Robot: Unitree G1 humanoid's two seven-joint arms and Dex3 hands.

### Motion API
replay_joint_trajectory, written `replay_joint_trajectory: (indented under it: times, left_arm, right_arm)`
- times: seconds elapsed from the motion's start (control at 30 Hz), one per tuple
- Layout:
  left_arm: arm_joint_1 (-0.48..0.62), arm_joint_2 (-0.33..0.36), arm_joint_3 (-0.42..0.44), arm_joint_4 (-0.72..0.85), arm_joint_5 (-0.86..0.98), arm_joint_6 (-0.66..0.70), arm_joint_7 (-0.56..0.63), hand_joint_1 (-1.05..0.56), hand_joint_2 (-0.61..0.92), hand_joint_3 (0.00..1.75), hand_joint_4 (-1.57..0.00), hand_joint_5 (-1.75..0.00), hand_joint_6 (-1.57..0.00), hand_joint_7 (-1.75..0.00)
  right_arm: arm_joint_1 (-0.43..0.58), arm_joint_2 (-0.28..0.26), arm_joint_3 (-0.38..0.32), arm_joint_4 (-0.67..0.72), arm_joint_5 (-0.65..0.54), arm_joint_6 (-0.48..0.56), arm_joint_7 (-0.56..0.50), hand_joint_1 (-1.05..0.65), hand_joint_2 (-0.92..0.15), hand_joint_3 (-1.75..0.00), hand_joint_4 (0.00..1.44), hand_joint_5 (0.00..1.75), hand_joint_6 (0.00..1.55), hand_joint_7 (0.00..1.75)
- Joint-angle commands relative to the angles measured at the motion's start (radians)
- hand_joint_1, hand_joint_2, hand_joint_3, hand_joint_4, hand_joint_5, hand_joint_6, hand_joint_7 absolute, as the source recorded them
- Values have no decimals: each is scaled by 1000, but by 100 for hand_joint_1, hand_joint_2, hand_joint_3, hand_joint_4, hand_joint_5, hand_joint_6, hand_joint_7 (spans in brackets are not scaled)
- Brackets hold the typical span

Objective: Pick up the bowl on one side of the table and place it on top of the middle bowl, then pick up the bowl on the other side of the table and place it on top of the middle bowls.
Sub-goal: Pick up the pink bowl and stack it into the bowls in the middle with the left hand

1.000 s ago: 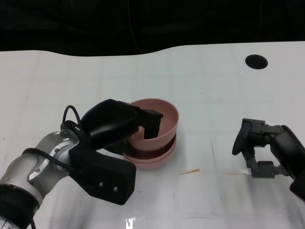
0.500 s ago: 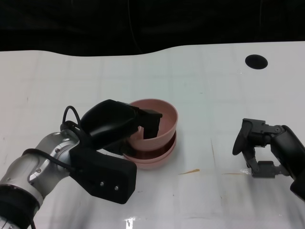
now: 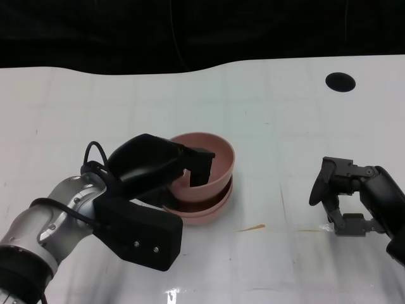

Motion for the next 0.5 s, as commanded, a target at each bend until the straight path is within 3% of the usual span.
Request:
replay_joint_trajectory:
  times: [0.03,0.5]
  left_arm:
    - [14,16,-7,-17,8,16,-23,1,92,6,-66,-175,-56,-165]
    - [14,17,-11,-19,7,20,-18,3,92,4,-67,-175,-61,-158]
  right_arm:
    - [4,-16,-11,-12,7,-3,-3,-5,-53,-123,86,175,74,155]
    - [4,-18,-13,-12,5,-3,-9,-6,-53,-125,86,175,74,156]
